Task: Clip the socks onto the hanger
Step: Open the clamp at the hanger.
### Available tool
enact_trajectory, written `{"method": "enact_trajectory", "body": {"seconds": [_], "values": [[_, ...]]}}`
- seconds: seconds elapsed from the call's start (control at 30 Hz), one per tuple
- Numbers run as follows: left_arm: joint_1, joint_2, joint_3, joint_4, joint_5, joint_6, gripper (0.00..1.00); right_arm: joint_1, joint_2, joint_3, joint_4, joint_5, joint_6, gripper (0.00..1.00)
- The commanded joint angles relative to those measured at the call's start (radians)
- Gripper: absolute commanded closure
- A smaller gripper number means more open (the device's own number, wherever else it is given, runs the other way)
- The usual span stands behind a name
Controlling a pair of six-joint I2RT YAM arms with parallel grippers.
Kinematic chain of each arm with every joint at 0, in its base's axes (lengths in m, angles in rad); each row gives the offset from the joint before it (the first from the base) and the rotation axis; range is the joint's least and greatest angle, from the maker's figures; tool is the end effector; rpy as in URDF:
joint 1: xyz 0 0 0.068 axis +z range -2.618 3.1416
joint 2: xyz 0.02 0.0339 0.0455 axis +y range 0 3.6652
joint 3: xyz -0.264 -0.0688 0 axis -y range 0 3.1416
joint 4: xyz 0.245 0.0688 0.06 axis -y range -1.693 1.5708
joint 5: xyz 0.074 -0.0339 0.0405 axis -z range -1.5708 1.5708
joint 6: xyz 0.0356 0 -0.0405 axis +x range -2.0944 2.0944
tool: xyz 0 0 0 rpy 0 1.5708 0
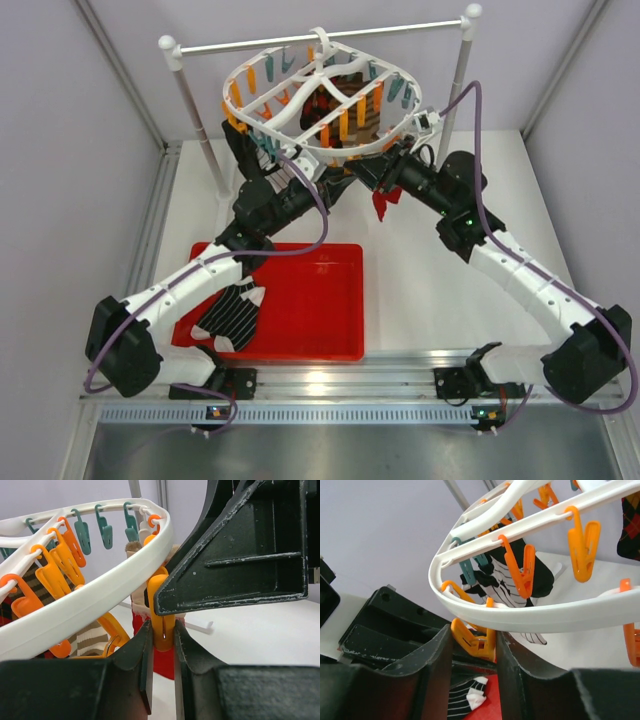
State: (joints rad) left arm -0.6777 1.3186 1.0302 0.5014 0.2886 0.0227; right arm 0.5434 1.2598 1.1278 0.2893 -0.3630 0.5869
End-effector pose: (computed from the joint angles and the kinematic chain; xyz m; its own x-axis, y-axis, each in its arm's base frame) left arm 0.2365 -0.2034 0.3798 0.1832 -0.1195 -0.9758 0.8138 0.5752 0.0823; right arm 0.2468 0.1638 0.4089 -0.3223 0.4101 -0.8532 -0.7267 0.4704 0.5006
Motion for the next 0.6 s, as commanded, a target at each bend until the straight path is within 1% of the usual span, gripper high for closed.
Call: {"method": "enact_trajectory", "body": {"seconds": [0.0,0.03,0.07,0.13,0.17,0.2,0.23,0.27,0.33,0.47,0.5,0.57], "values": [[-0.023,-0.016,0.014,0.020,0.021,0.033,0.96,0.009,0.004,0.049,0.040,0.038,0.022,0.71],[-0.023,-0.018,0.016,0.011,0.017,0.037,0.93,0.009,0.003,0.047,0.040,0.038,0.024,0.73],[-0.025,-0.022,0.014,0.008,0.015,0.039,0.89,0.009,0.000,0.047,0.039,0.039,0.025,0.78],[-0.025,-0.027,0.010,-0.007,0.004,0.043,0.79,0.010,-0.002,0.044,0.039,0.042,0.027,0.83],[-0.025,-0.038,0.008,-0.014,0.001,0.043,0.73,0.009,-0.003,0.044,0.040,0.047,0.031,0.88],[-0.025,-0.042,0.005,-0.023,0.000,0.046,0.68,0.009,-0.007,0.043,0.039,0.047,0.033,0.90],[-0.025,-0.048,0.001,-0.029,-0.006,0.051,0.59,0.009,-0.007,0.043,0.039,0.047,0.036,0.91],[-0.023,-0.062,-0.002,-0.041,-0.011,0.049,0.55,0.009,-0.010,0.041,0.039,0.047,0.036,0.96],[-0.023,-0.081,-0.016,-0.055,-0.017,0.045,0.47,0.009,-0.011,0.040,0.039,0.048,0.036,1.00],[-0.023,-0.160,-0.033,-0.145,-0.029,0.033,0.43,0.009,-0.013,0.038,0.040,0.050,0.036,1.00],[-0.023,-0.176,-0.036,-0.206,-0.029,0.028,0.43,0.010,-0.013,0.038,0.039,0.050,0.036,1.00],[-0.016,-0.228,-0.036,-0.273,-0.026,0.017,0.41,0.007,-0.014,0.040,0.033,0.052,0.039,1.00]]}}
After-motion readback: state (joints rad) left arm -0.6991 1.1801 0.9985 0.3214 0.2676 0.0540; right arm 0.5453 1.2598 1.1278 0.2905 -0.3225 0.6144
